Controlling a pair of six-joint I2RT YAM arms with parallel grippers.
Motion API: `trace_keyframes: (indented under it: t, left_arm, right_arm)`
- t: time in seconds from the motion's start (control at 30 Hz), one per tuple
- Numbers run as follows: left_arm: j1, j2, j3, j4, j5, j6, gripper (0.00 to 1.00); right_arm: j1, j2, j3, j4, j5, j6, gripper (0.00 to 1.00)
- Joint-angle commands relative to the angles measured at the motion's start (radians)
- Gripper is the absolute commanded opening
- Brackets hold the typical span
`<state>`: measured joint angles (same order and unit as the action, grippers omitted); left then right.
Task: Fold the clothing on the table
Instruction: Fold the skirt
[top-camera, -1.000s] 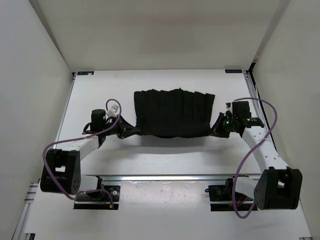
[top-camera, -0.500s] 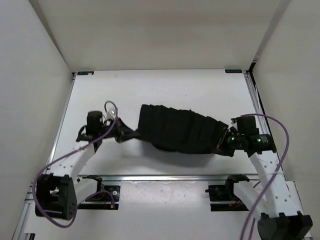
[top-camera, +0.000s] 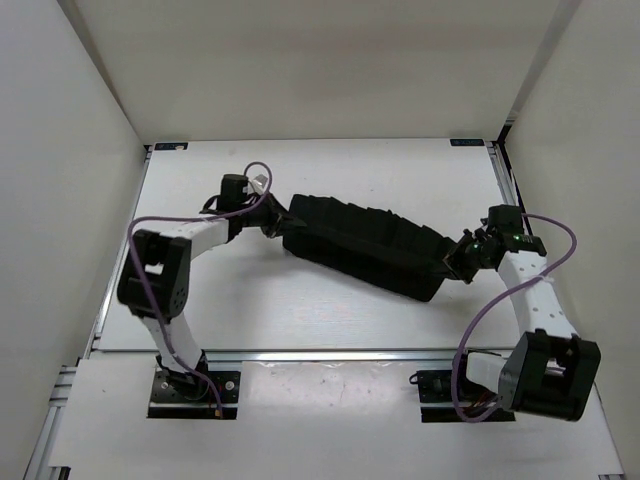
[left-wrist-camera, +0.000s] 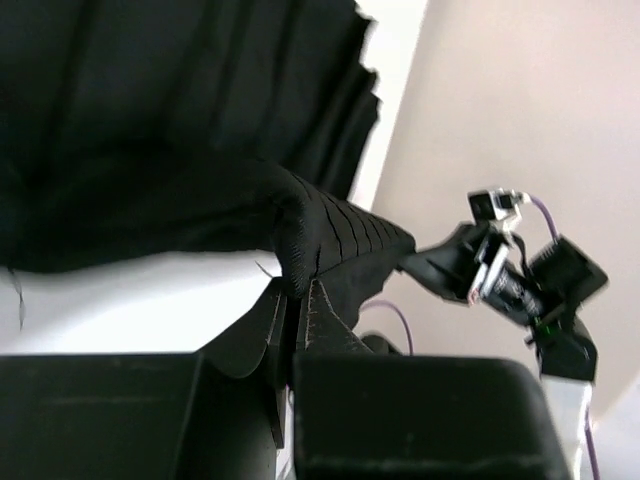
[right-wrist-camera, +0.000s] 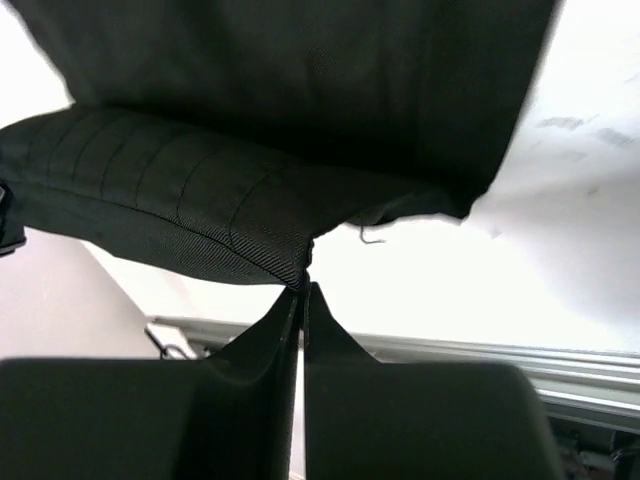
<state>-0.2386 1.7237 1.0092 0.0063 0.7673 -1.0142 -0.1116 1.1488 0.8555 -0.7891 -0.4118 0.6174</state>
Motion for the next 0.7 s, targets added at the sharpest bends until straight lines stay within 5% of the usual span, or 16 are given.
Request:
trace_keyframes:
  t: [0.0, 0.27, 0.4, 0.67]
  left_arm:
    - [-0.030, 0.092, 0.116, 0.101, -0.071, -0.040, 0.00]
    - [-0.030, 0.286, 0.301, 0.115, -0.134, -0.072, 0.00]
    - [-0.039, 0.364, 0.328, 0.254, -0.148, -0.153, 0.15]
    - [-0.019, 0.499, 0.445, 0.437, -0.175, -0.328, 0.41]
  right_arm:
    - [-0.028, 0.052, 0.040, 0.054, 0.065, -0.018, 0.00]
    - [-0.056, 0.152, 0.040, 0.125, 0.085, -0.018, 0.01]
    - [-0.059, 0.247, 0.086, 0.186, 0.123, -0.016, 0.02]
    - [-0.056, 0.341, 0.218, 0.326, 0.297, 0.013, 0.33]
